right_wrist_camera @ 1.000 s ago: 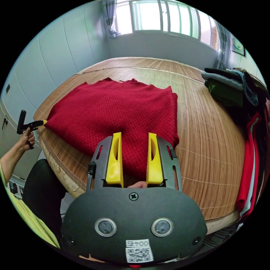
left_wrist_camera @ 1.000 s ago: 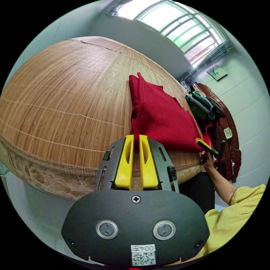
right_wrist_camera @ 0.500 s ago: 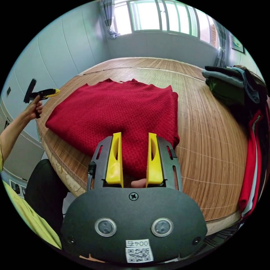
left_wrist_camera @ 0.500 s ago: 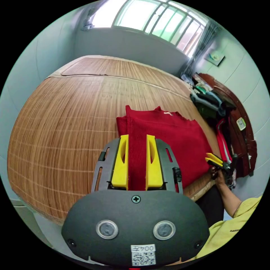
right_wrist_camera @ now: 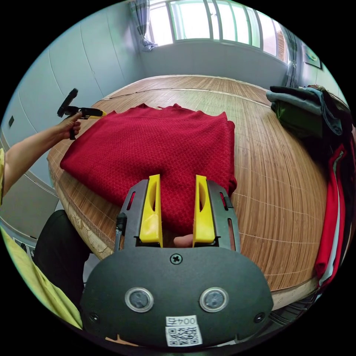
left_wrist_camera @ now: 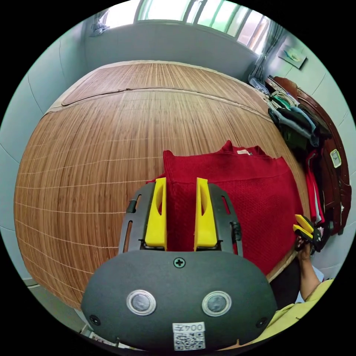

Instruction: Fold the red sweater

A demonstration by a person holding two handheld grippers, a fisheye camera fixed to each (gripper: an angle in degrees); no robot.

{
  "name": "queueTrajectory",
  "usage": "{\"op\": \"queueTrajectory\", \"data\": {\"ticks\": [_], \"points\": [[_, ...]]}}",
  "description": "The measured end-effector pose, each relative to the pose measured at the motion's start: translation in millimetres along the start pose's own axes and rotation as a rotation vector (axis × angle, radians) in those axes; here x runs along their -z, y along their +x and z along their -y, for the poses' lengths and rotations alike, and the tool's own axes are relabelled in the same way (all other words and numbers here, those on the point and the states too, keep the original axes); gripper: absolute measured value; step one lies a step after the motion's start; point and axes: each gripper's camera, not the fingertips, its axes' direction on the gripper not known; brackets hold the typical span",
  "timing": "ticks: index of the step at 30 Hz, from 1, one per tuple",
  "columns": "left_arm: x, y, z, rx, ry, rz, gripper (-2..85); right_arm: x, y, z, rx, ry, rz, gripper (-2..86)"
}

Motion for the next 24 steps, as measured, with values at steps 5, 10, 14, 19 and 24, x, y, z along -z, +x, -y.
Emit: {"op": "queueTrajectory", "data": {"ticks": [5, 10, 14, 19, 24], "points": [[15, 24, 4, -0.095, 0.101, 0.107, 4.3, 7, 3, 4, -0.002, 0.0, 0.005, 13.6], [34, 31, 5, -0.07, 0.23, 0.189, 3.3, 14, 5, 8, -0.002, 0.001, 0.001, 13.6], [-25, 5, 1, 0.029, 0.028, 0.149, 3.0, 20, 9, 13, -0.008, 0.003, 0.012, 13.6], [-22, -8, -4, 0.067, 0.083, 0.08, 2.1, 28, 12, 18, -0.007, 0.002, 0.008, 13.5], [32, 11, -17, 0.047, 0.243, 0.123, 1.3, 36, 17, 25, -0.008, 0.0, 0.01, 13.5]]}}
